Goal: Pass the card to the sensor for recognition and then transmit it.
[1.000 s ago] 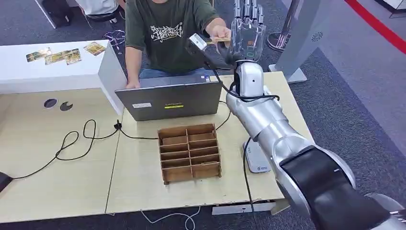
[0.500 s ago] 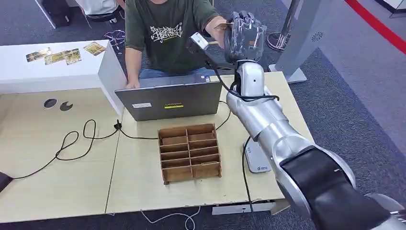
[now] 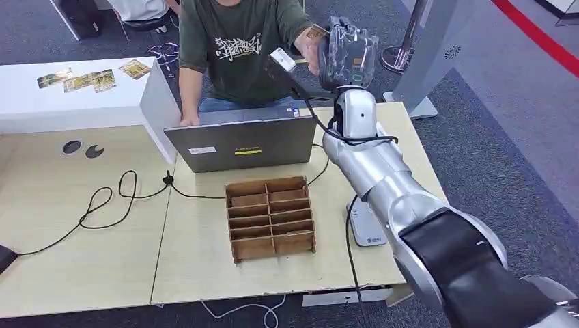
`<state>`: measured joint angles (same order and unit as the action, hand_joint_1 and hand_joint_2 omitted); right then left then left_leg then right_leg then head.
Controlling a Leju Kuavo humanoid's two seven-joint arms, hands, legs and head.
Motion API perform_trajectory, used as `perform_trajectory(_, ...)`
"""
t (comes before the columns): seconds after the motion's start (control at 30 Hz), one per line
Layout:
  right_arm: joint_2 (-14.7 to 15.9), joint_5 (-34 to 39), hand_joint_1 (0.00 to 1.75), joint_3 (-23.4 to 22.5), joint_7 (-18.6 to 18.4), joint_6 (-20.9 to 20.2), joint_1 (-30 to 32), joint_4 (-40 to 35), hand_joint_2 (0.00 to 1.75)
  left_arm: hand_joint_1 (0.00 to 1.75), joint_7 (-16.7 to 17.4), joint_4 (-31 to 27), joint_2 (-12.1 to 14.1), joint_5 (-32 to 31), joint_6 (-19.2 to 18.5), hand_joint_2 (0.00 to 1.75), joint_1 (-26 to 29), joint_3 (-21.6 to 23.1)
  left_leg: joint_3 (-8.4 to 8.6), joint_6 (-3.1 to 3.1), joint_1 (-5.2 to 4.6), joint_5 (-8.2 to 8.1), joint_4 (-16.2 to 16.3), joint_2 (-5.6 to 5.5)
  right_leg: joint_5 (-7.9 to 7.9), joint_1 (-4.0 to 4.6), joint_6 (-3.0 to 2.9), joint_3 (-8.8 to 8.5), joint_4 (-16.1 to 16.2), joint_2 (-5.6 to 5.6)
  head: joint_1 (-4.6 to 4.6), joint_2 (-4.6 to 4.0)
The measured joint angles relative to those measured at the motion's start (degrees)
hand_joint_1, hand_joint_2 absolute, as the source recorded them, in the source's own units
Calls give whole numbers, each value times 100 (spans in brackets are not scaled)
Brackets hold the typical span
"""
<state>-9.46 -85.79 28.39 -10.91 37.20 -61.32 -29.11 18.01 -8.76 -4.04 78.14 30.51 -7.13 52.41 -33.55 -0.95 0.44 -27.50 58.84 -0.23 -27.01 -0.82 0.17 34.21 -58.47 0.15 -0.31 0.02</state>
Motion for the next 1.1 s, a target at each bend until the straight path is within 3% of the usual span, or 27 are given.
perform_trajectory(0.5,-4,479,175,-13,114,-18,3,0,175,0,0,0,0,39,-2,0,-2,11,0,0,0,0,0,0,0,0,0,0,0,0,0,0)
perform_trajectory(0.63,-22,1096,175,-147,260,-132,9,0,175,0,0,0,0,63,0,0,-2,11,0,0,0,0,0,0,0,0,0,0,0,-2,0,0)
perform_trajectory(0.83,-157,3117,175,-854,605,-1529,2,0,175,0,0,0,11,122,-7,0,-6,11,0,0,0,0,0,1,0,0,0,0,-1,0,0,0)
perform_trajectory(0.97,-206,3633,175,-1122,594,-2029,-38,20,175,0,0,0,31,160,-18,0,-5,11,-1,0,0,0,0,-1,0,0,0,0,-1,-2,-2,-2)
perform_trajectory(1.1,-227,4420,175,-1436,360,-3039,-181,206,175,0,0,0,61,230,-68,0,-8,11,0,0,0,0,0,0,0,0,0,0,-1,-1,0,0)
